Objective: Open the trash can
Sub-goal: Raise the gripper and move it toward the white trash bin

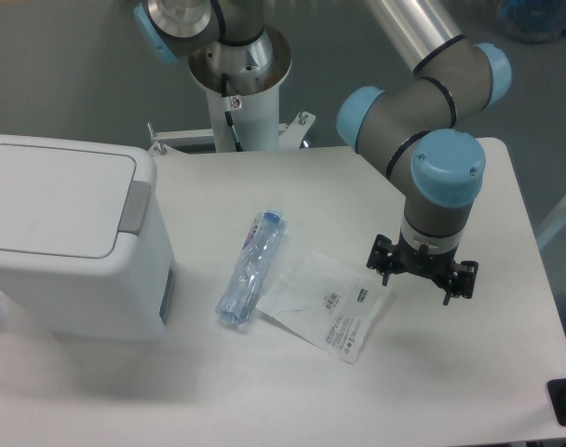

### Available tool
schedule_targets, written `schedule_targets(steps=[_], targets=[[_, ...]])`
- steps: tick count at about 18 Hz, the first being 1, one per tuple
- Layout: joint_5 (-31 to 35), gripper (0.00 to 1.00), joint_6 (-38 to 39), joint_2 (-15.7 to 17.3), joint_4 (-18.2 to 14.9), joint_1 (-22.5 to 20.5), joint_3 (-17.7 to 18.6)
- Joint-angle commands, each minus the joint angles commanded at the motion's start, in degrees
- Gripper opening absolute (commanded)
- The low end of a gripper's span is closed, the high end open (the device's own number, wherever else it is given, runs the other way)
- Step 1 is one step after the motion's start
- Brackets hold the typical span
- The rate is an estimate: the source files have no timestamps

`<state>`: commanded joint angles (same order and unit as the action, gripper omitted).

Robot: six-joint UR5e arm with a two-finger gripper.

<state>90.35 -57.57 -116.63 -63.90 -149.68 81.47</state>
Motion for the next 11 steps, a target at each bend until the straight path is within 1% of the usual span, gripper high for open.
schedule_targets(steps=[5, 7, 8, 9, 10, 11], targets=[[-0.26, 1.0, 0.18, 0.35, 0.0, 0.97, -0.09], [-2.27, 1.0, 1.4, 0.61, 0.0, 1.05, 0.17], [-4.37, 1.0, 3.58, 1.57, 0.09, 0.97, 1.31], [-5.96, 1.0, 6.3, 3.24, 0.61, 1.05, 3.32], [-6.24, 1.0, 8.94, 4.64, 2.27, 1.14, 5.43], [-6.15, 1.0, 11.58, 5.53, 3.94, 1.49, 6.67]])
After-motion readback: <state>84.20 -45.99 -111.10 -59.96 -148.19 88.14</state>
